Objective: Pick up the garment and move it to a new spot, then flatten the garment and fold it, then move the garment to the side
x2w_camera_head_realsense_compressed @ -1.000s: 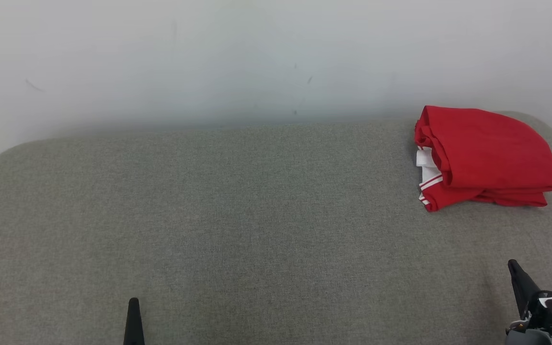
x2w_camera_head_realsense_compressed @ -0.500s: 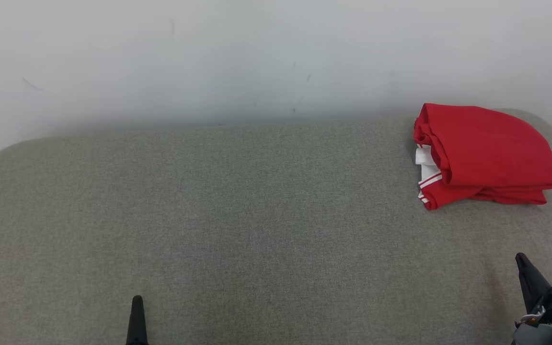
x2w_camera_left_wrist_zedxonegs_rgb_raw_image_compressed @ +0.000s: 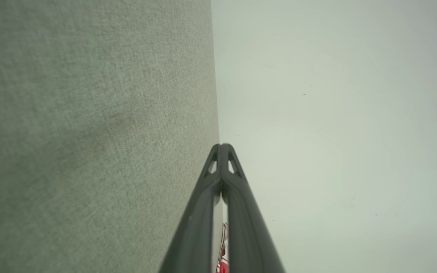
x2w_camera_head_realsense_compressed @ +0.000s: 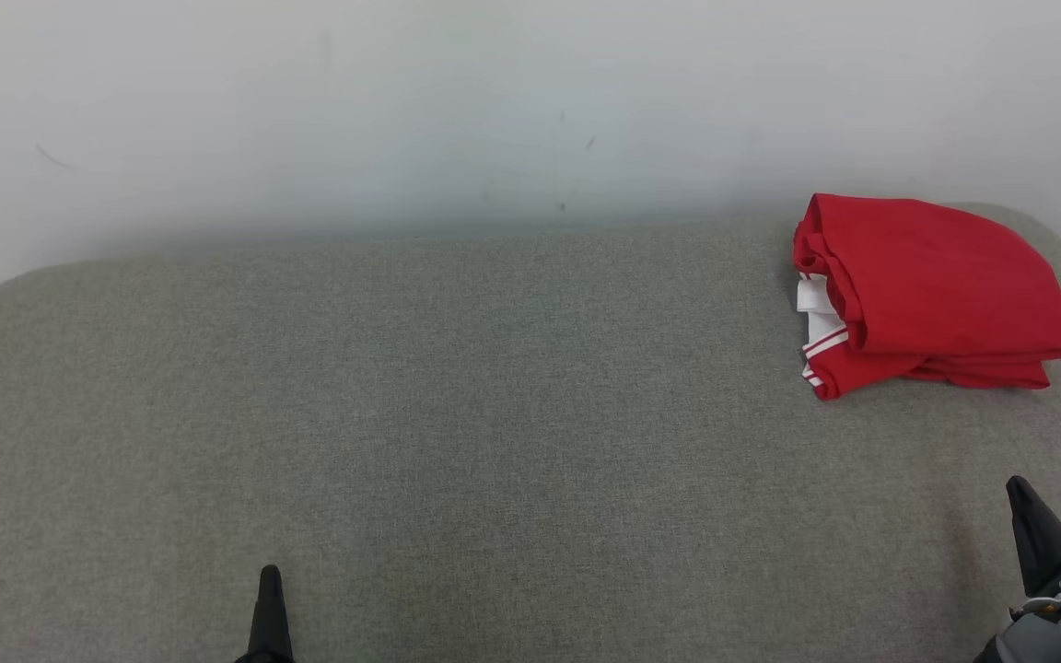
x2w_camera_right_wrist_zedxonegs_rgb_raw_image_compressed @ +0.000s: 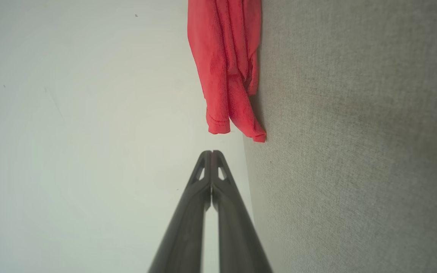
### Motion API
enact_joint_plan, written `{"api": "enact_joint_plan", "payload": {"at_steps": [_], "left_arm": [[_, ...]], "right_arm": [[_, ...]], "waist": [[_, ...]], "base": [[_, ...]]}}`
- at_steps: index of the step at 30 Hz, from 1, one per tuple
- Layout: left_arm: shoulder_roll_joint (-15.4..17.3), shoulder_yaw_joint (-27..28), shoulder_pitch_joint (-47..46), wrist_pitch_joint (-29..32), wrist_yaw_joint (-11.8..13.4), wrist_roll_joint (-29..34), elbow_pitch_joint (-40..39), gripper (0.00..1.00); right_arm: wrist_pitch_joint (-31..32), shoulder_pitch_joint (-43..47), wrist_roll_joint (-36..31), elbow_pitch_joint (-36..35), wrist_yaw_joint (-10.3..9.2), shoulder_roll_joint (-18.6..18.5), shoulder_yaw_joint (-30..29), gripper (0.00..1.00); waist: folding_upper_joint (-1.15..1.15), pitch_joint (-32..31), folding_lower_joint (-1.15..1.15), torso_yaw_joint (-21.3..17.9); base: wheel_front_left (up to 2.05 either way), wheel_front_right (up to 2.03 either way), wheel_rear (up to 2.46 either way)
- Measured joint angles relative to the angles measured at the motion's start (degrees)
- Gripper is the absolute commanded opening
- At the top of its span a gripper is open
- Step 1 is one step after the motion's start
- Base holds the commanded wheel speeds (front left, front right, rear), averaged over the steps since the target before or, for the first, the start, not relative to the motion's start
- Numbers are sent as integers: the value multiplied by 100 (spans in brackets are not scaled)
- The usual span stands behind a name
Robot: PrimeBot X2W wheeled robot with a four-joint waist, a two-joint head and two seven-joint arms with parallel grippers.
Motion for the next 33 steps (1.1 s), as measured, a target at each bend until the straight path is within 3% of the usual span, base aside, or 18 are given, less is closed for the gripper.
{"api": "enact_joint_plan", "payload": {"at_steps": [33], "left_arm": [[0,-38,-40,0,-8,-147,30,0]], "right_arm": [[99,-38,124,22,0,2,-115,0]], "waist": [[0,10,0,-5]], "base": [[0,0,0]]}}
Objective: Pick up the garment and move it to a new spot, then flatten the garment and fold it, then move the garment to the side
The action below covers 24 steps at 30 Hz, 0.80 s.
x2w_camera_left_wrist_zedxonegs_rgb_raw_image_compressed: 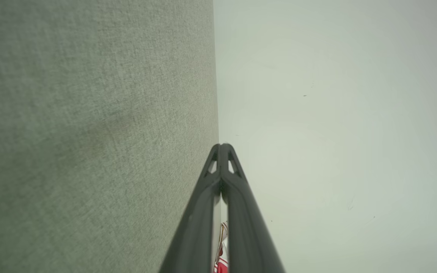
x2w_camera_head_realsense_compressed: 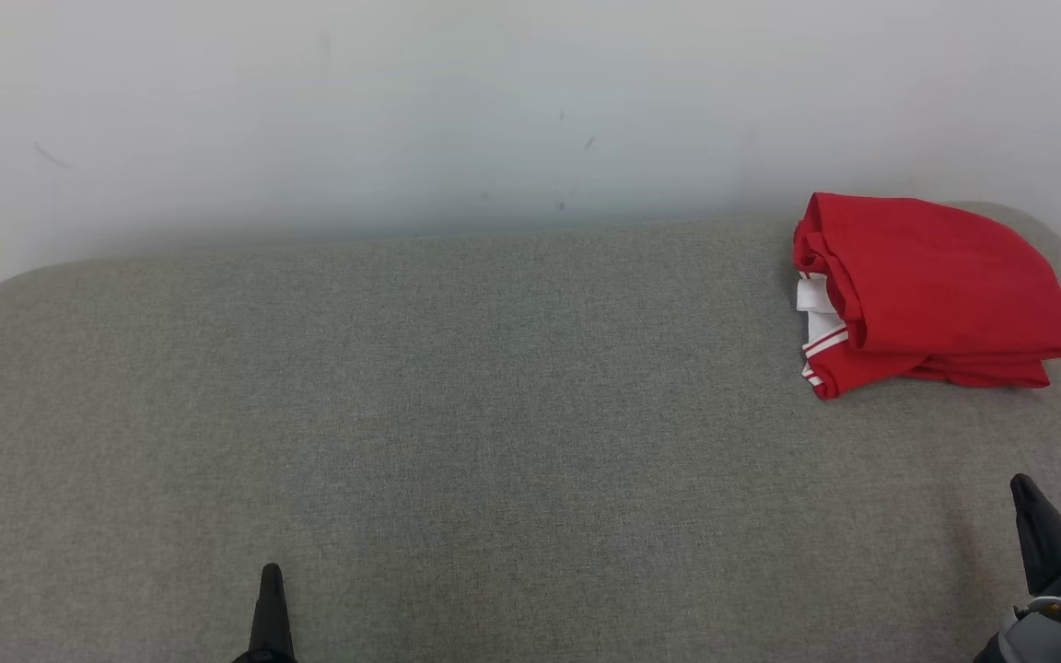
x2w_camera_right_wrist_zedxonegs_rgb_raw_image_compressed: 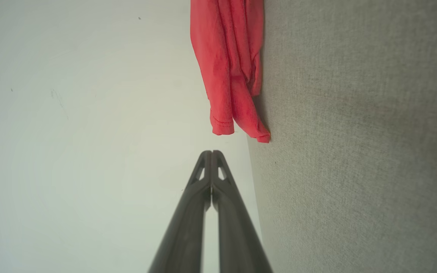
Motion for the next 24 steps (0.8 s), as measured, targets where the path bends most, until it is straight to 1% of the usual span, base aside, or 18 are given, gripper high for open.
{"api": "enact_joint_plan", "payload": {"at_steps": [24], "left_arm": [[0,0,-1,0,0,0,0,0]], "right_arm": [[5,-5,-8,0,0,7,-21,0]], "waist": [[0,0,0,0]], "base": [[0,0,0]]}}
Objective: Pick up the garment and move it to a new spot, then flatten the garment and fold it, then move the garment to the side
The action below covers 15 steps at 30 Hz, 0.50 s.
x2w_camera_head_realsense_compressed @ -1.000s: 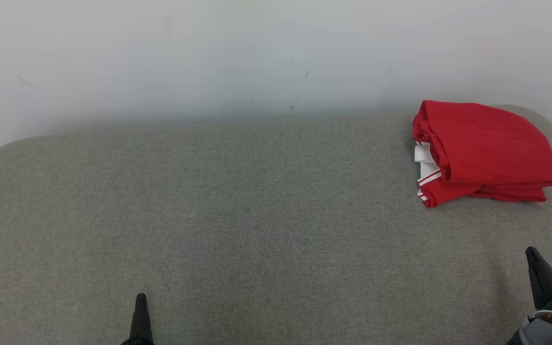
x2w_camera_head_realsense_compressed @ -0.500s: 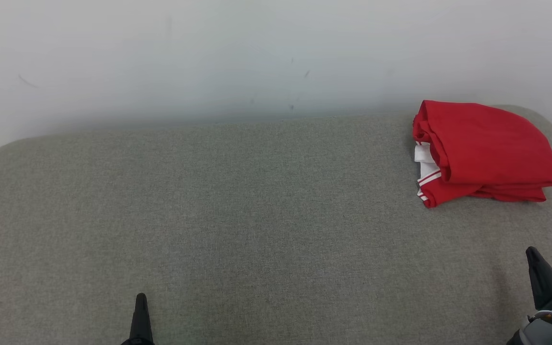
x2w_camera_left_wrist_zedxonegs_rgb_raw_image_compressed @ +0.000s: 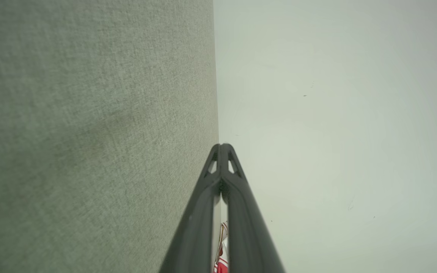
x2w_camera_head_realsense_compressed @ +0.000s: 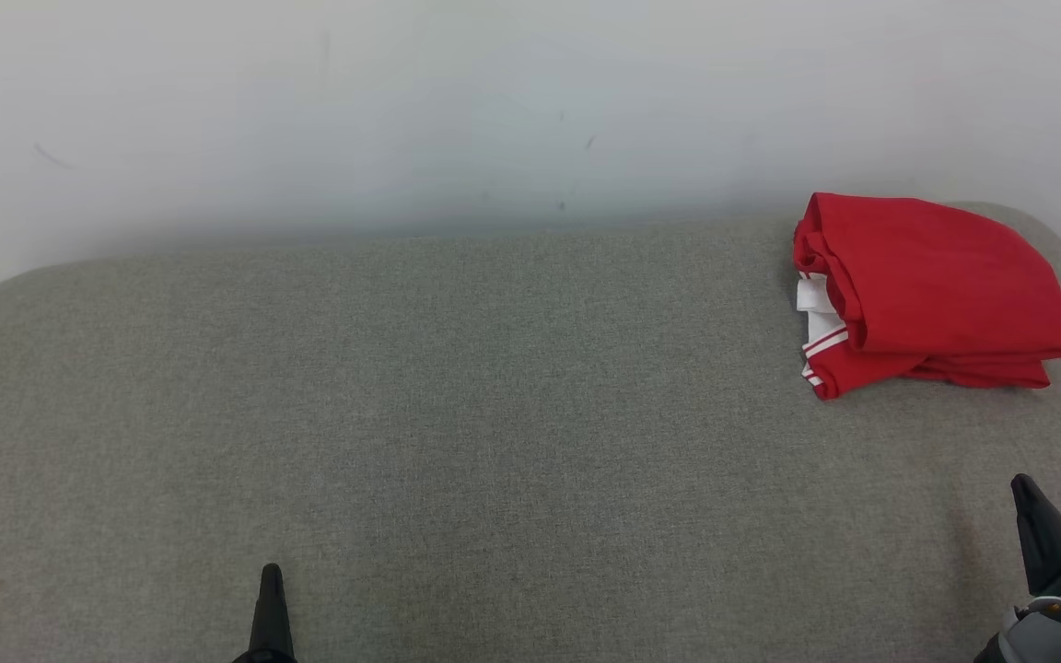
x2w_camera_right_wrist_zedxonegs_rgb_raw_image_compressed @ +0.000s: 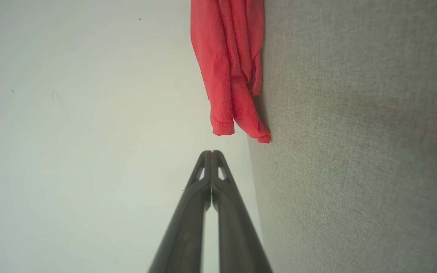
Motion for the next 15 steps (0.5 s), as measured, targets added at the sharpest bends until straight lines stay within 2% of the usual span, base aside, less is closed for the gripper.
{"api": "enact_joint_plan", "payload": {"at_steps": [15], "left_arm": [[0,0,0,0,0,0,0,0]], "right_arm": [[2,-3,-15,0,0,3,-9,0]], "waist": [[0,0,0,0]], "base": [[0,0,0]]}}
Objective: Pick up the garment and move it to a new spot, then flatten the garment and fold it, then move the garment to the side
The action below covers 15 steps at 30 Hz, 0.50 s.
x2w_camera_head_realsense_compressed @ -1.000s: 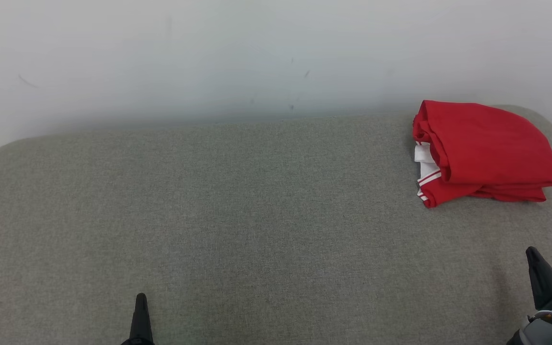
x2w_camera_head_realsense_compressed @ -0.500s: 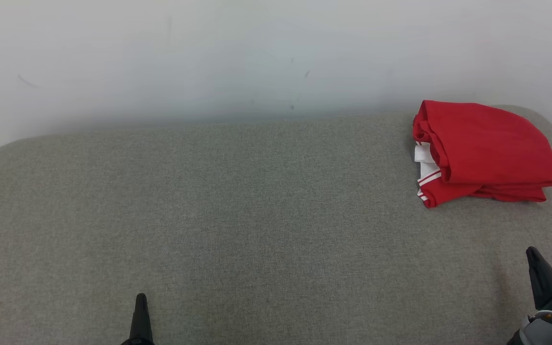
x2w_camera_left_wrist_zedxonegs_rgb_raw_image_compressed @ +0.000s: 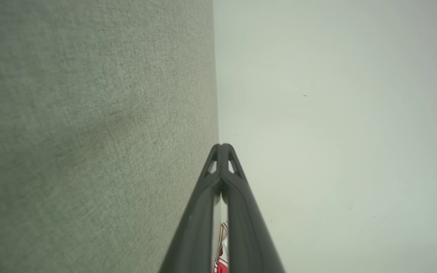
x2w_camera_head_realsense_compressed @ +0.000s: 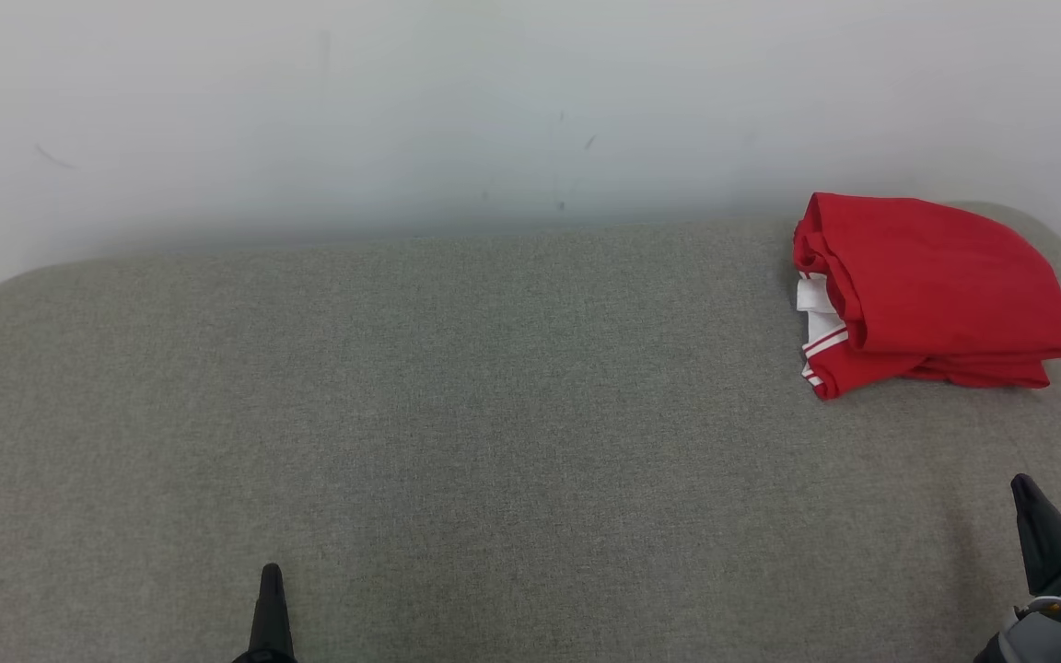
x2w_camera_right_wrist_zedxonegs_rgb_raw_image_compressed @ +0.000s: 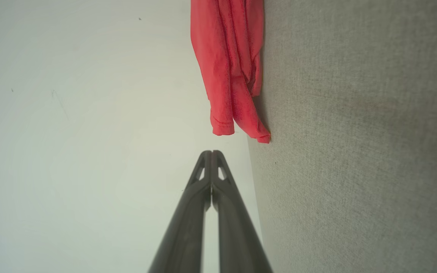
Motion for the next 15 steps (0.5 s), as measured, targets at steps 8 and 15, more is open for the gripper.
{"api": "enact_joint_plan", "payload": {"at_steps": [8,15], "left_arm": [[1,0,0,0,0,0,0,0],[1,0,0,0,0,0,0,0]], "right_arm": [[1,-1,-1,0,0,2,-2,0],[15,-2,-2,0,0,2,-4,0]], "waist": [[0,0,0,0],[0,0,0,0]], "base": [[0,0,0],[0,0,0]]}}
